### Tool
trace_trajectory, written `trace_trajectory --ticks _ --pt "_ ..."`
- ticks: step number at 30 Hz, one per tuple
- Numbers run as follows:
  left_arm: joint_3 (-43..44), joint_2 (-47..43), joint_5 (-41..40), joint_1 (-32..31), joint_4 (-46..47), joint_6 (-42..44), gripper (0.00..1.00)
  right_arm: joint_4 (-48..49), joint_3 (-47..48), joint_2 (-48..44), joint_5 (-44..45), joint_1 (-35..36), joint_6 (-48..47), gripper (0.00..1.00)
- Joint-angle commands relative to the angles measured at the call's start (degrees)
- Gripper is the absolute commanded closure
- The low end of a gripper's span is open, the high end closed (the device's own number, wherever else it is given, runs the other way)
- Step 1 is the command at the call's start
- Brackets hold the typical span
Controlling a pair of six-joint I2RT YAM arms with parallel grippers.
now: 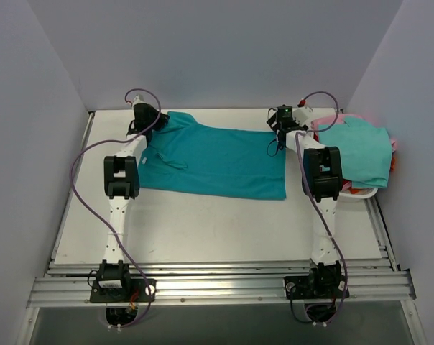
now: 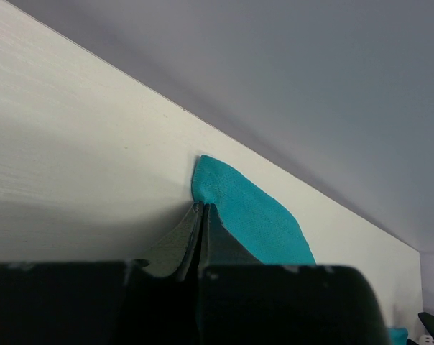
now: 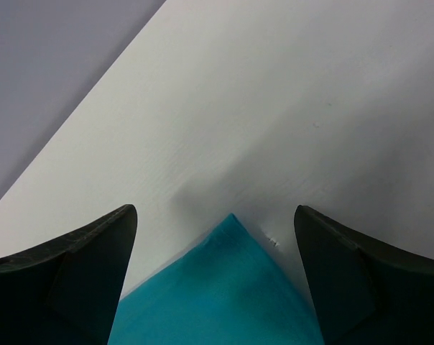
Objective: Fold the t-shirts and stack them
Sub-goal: Grap the side of the flattened tshirt furthest away from the robot with both arms
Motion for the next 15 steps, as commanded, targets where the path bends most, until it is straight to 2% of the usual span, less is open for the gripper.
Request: trace_trajectory --ticks 1,2,6,8,9,12,13,14,15 --pt "-0.51 -2.47 -1.77 0.06 -2.75 1.92 0.98 -3.07 0.98 2.19 -1.67 1.52 0.72 0.16" --pt "-0.51 -2.47 -1.77 0.15 -2.75 1.92 0.98 -3.07 1.15 2.37 -1.84 1.87 0.72 0.18" --pt "-0.60 -2.47 -1.77 0.15 -2.83 1.92 0.98 -2.63 1.16 2.54 -2.37 2.40 0.46 0.46" --pt "-0.60 -2.55 -1.77 0.15 -2.66 1.92 0.98 -2.54 1.15 2.72 -2.63 2.40 0.46 0.54" --pt "-0.69 -2.55 -1.77 0.15 -2.75 1.92 0.98 -2.46 1.15 2.63 -2.72 2.40 0.46 0.66" --pt "-0.78 -2.55 -1.68 0.15 -2.83 1.92 0.98 -2.63 0.89 2.54 -2.63 2.31 0.20 0.89" --pt "-0.87 -2.55 -1.68 0.15 -2.84 1.92 0.98 -2.80 0.89 2.63 -2.55 2.31 0.28 0.92" --pt "-0.87 -2.64 -1.68 0.15 -2.66 1.84 0.98 -2.89 0.89 2.54 -2.28 2.31 0.11 0.99" --pt "-0.87 -2.64 -1.68 0.15 -2.66 1.92 0.98 -2.89 0.80 2.46 -2.28 2.31 0.02 1.00"
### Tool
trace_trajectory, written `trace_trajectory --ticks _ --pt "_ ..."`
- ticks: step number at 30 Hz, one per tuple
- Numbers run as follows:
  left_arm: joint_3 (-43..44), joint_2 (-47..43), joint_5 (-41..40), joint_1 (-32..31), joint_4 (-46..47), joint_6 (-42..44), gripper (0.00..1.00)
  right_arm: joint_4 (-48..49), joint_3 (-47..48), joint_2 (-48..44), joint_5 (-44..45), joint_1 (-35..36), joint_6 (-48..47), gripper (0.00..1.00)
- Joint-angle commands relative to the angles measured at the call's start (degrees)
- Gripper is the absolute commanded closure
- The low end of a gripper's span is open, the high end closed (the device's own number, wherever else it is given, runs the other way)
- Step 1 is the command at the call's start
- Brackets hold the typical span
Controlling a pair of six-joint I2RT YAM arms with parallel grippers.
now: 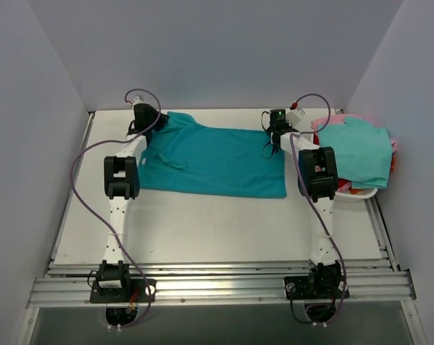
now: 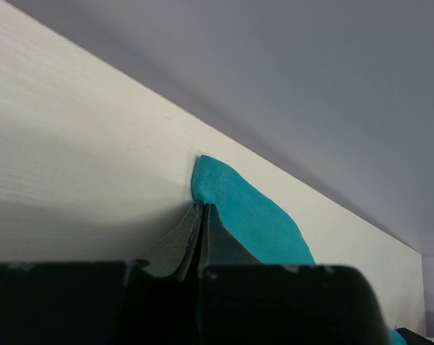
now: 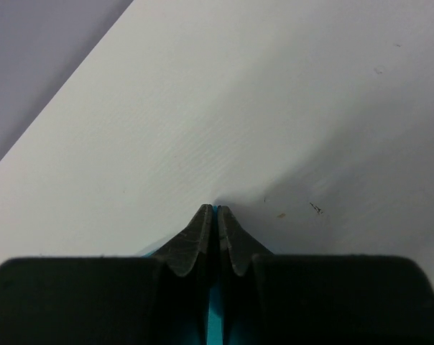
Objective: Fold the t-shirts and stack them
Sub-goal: Grap the side of the flattened tshirt furthest away from the robot with both arms, then fold the other side of the tshirt into a rectangle
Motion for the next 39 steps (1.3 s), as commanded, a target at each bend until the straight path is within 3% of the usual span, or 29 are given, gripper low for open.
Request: trace_trajectory --ticks 1,19,33,37,39 --pt "-0.95 -2.64 -1.26 0.19 -2.79 1.68 0.98 -2.81 0.08 0.73 0.27 0.08 -0.31 1.00" --pt "-1.13 -6.94 1.28 0.37 -0.94 5.98 0.98 -4.39 0.08 -5.24 0.54 -0.09 -2.68 1.00" --pt "-1.04 -14.77 6.47 0.19 -2.26 12.49 0.98 -2.98 -7.12 -14.47 -0.69 0.17 -3.12 1.00" --pt "-5.69 -19.06 7.61 -0.07 -2.18 14.86 0.98 -2.46 -10.45 -18.16 -0.78 0.34 -2.94 1.00" --pt "-12.00 -21.44 7.44 -0.34 -0.16 15.56 0.98 -2.28 -11.69 -19.31 -0.69 0.52 -2.94 1.00"
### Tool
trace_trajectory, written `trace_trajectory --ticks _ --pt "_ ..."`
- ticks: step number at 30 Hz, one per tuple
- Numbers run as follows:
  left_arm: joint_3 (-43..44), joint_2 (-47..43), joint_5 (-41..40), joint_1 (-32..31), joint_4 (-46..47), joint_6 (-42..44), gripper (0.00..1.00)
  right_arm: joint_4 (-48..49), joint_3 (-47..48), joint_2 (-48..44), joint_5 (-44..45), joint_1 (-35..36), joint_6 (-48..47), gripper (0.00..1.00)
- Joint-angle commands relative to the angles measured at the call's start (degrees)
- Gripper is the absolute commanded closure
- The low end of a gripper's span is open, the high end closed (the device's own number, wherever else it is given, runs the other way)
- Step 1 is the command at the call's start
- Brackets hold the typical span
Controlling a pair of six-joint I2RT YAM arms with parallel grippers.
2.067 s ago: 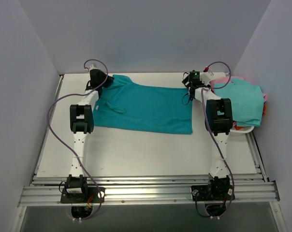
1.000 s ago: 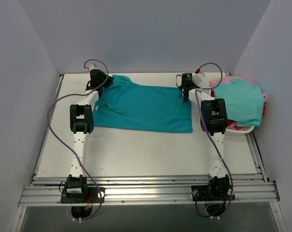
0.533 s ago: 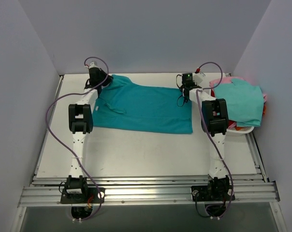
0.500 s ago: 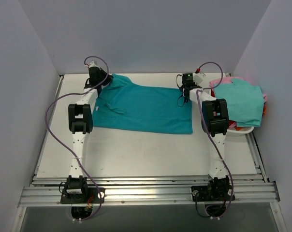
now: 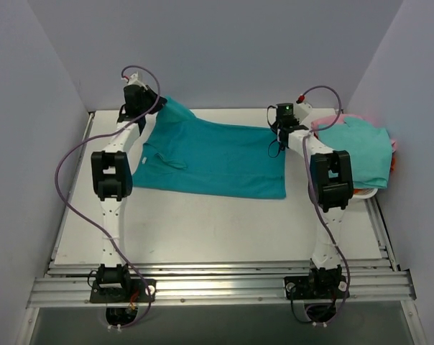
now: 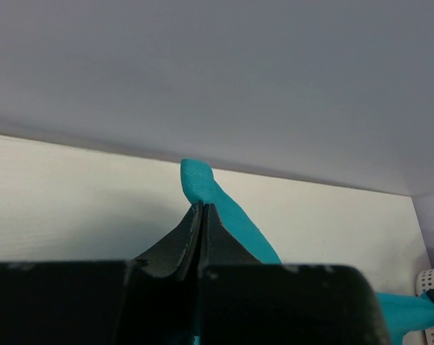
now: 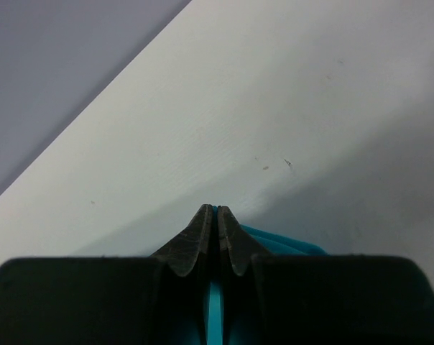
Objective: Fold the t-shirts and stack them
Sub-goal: Fold the other side of the tshirt into a rectangle
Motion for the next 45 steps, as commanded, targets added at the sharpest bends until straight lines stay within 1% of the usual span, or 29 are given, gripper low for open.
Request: trace_trajectory --ticks 1,2,3,4,5,6,9,10,12,13,20,22,23,28,29,30,31,32,33,34,35,36,37,38,39,40,42,45 --pt "-7.80 -8.72 1.36 -0.36 2.94 3.61 0.98 0.36 -3.56 -6.32 0.36 0.48 -0.76 1.00" --pt "-10.61 -10.22 1.01 -0.36 5.04 3.88 0.98 0.45 -4.62 -7.12 0.36 0.48 -0.67 1.00" --pt "-16.03 -11.72 0.40 -0.53 6.11 4.14 0.98 0.54 -5.67 -7.73 0.45 0.48 -0.58 1.00" --pt "-18.70 -14.60 -0.04 -0.71 7.69 5.01 0.98 0.71 -7.77 -9.31 0.45 0.56 -0.50 1.00" --pt "-21.07 -16.11 -0.57 -0.88 8.31 5.46 0.98 0.98 -9.01 -10.11 0.45 0.56 -0.32 1.00" --pt "-25.62 -17.43 -1.70 -1.06 8.66 6.07 0.98 1.15 -10.16 -10.90 0.54 0.56 -0.32 1.00" --pt "-31.62 -22.53 -3.12 -1.76 10.24 8.00 0.98 1.68 -14.81 -14.06 0.71 0.65 0.03 1.00" --pt "-35.91 -25.07 -4.16 -2.11 10.86 8.79 0.98 1.86 -16.04 -15.64 0.89 0.74 0.12 1.00" --pt "-39.97 -27.37 -5.14 -2.38 13.32 9.41 0.98 2.12 -19.03 -16.96 1.06 1.00 0.30 1.00" --pt "-43.56 -29.38 -5.66 -2.47 14.72 9.68 0.98 2.21 -19.91 -18.27 1.50 1.44 0.30 1.00" --pt "-55.96 -36.42 -8.21 -2.47 19.39 11.00 0.98 1.69 -28.00 -24.35 3.87 3.46 0.91 1.00" --pt "-58.35 -38.53 -8.83 -2.55 20.44 11.43 0.98 1.42 -30.54 -26.01 4.66 4.16 1.44 1.00" --pt "-60.45 -39.15 -9.79 -2.56 20.53 11.44 0.98 1.25 -31.43 -26.63 5.36 4.69 1.70 1.00" --pt "-64.95 -42.92 -12.69 -3.52 18.35 12.93 0.98 0.89 -36.18 -28.83 7.39 6.36 3.28 1.00" --pt "-65.82 -43.46 -13.66 -3.87 17.81 13.02 0.98 0.37 -37.49 -28.83 7.65 6.63 4.33 1.00" --pt "-67.14 -43.90 -16.28 -4.31 17.11 13.28 0.98 0.02 -38.11 -28.75 7.92 6.89 4.95 1.00" --pt "-67.58 -44.60 -17.70 -5.18 14.76 13.54 0.98 -0.16 -38.81 -28.57 8.35 6.98 5.56 0.93" --pt "-67.59 -44.69 -19.36 -5.63 12.91 13.46 0.98 -0.42 -39.60 -28.48 8.62 7.07 6.27 0.62" --pt "-66.81 -44.69 -21.21 -6.07 10.36 13.11 0.98 -0.60 -41.26 -28.40 8.97 7.24 7.49 0.40" --pt "-66.19 -44.34 -25.05 -6.77 5.20 12.32 0.98 -1.30 -42.06 -28.13 10.11 7.24 8.37 0.13" --pt "-65.49 -44.08 -27.09 -7.12 2.63 11.71 0.97 -1.74 -42.68 -28.13 10.55 7.42 8.99 0.05" --pt "-64.70 -43.82 -29.20 -7.39 -0.35 10.74 0.89 -2.01 -43.82 -28.04 10.82 7.59 10.04 0.02" --pt "-63.82 -43.64 -31.66 -7.82 -3.95 9.08 0.61 -2.01 -44.35 -28.04 11.08 7.94 10.05 0.00" --pt "-63.98 -43.90 -32.82 -8.09 -5.73 8.63 0.41 -2.36 -44.62 -28.30 11.34 8.03 10.23 0.00" --pt "-64.51 -44.34 -34.22 -8.44 -6.79 7.75 0.22 -2.97 -44.79 -28.48 11.78 8.21 10.58 0.00" --pt "-65.04 -45.82 -35.28 -8.71 -7.67 6.44 0.14 -3.67 -44.88 -29.44 12.05 8.56 10.67 0.00" --pt "-67.76 -48.11 -37.74 -9.67 -7.50 5.47 0.04 -4.55 -44.88 -30.85 13.10 8.91 10.75 0.00" --pt "-72.50 -54.43 -41.26 -11.08 -5.75 4.14 0.03 -6.48 -44.45 -34.45 14.42 9.44 10.75 0.00"
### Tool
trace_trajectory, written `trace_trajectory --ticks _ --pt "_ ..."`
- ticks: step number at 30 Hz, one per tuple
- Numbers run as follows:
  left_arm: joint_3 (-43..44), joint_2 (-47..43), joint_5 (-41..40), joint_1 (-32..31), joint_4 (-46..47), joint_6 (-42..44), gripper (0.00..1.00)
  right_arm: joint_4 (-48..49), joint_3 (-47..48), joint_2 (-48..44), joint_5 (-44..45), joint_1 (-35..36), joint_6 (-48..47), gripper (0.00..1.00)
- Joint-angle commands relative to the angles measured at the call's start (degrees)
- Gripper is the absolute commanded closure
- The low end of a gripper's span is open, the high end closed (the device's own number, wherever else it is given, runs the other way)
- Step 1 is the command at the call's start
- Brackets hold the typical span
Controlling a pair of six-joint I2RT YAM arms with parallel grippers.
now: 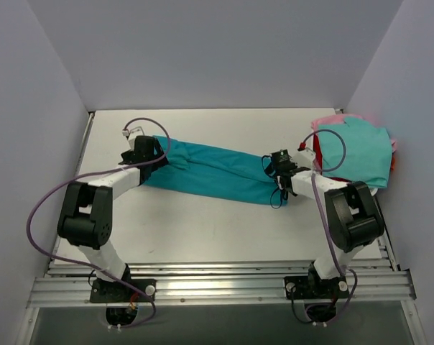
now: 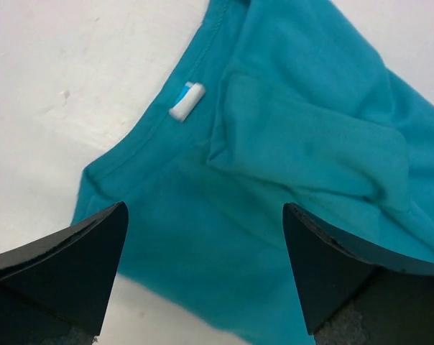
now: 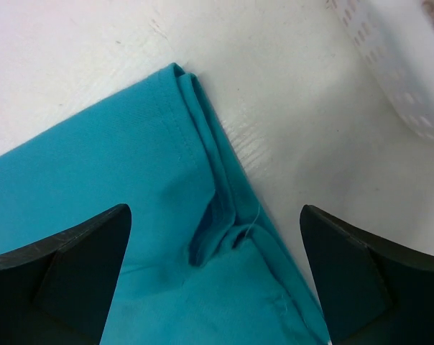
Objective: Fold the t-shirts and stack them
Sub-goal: Fold the other side of the tshirt into a rectangle
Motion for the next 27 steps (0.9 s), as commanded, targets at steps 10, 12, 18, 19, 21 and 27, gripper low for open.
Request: trace_trajectory --ticks 10,12,18,19,21,27 --pt "-2.77 -16.88 -9.58 -1.79 -1.36 -1.05 0.03 1.62 7.49 -8.39 -2.97 7.63 -4.96 0.07" --pt "-2.68 -16.71 -9.76 -1.79 -1.27 -0.88 0.03 1.62 14.83 -4.53 -5.09 9.91 -7.76 0.07" --pt "-3.03 -15.03 -9.32 -1.62 -0.57 -1.66 0.06 6.97 33.48 14.00 -17.39 16.69 -14.81 0.08" --pt "-3.38 -15.12 -9.06 -1.71 -0.22 -1.93 0.06 8.20 35.52 15.95 -18.89 17.04 -15.08 0.08" --pt "-4.52 -15.47 -8.18 -1.71 2.05 -1.85 0.06 8.57 41.74 21.56 -23.28 17.40 -15.43 0.08" --pt "-3.12 -13.64 -7.22 0.14 3.56 0.79 0.06 12.42 50.65 32.47 -31.98 18.19 -14.99 0.08"
